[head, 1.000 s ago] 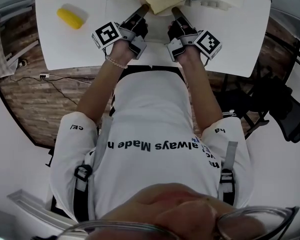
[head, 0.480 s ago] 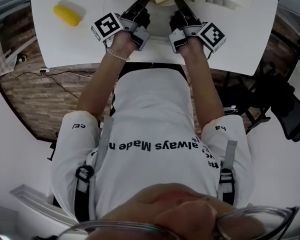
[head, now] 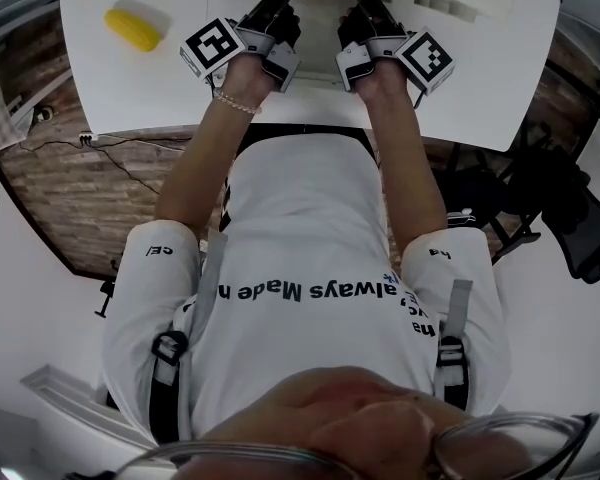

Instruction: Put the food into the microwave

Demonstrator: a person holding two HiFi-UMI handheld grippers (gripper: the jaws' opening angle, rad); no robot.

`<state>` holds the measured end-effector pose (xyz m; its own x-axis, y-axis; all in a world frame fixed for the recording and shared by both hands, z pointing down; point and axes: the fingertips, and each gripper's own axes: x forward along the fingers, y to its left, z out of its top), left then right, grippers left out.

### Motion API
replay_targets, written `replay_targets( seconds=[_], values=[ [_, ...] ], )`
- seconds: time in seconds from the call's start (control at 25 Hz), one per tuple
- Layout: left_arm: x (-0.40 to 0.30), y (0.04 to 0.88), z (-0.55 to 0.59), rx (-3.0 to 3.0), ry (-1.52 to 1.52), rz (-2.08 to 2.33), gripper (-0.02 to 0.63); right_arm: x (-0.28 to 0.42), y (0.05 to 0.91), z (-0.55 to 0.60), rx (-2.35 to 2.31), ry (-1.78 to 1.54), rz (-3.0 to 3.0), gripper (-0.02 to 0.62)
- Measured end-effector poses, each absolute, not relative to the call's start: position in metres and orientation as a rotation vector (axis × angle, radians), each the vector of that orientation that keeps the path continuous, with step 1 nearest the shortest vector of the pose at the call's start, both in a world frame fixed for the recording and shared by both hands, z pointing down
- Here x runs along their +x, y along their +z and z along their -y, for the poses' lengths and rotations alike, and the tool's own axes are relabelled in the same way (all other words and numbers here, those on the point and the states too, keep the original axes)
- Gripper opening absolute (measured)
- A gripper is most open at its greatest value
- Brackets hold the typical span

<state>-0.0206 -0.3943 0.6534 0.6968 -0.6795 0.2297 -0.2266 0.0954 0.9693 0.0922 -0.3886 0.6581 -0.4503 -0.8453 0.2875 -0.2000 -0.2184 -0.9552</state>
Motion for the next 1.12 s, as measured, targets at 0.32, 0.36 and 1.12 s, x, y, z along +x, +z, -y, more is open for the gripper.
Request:
replay_targets(
  seconds=[0.32,0.36,1.12],
  values=[
    [-0.022,0.648,0.411,1.452,-0.458,0.803,0.015,0.089,0.659,0.388,-1.218,-1.741,-1.527,0.031],
    [-0.022,0.649,0.411,1.448,-0.454,0.806,0.015,0.087,0.657,0.387,-1.213,-1.744,-1.529,0.031],
    [-0.02,0.65,0.414,1.443,-0.45,0.79,0.017,0.077,0.657,0.401,-1.17,-1.738,-1.396,0.021]
  ],
)
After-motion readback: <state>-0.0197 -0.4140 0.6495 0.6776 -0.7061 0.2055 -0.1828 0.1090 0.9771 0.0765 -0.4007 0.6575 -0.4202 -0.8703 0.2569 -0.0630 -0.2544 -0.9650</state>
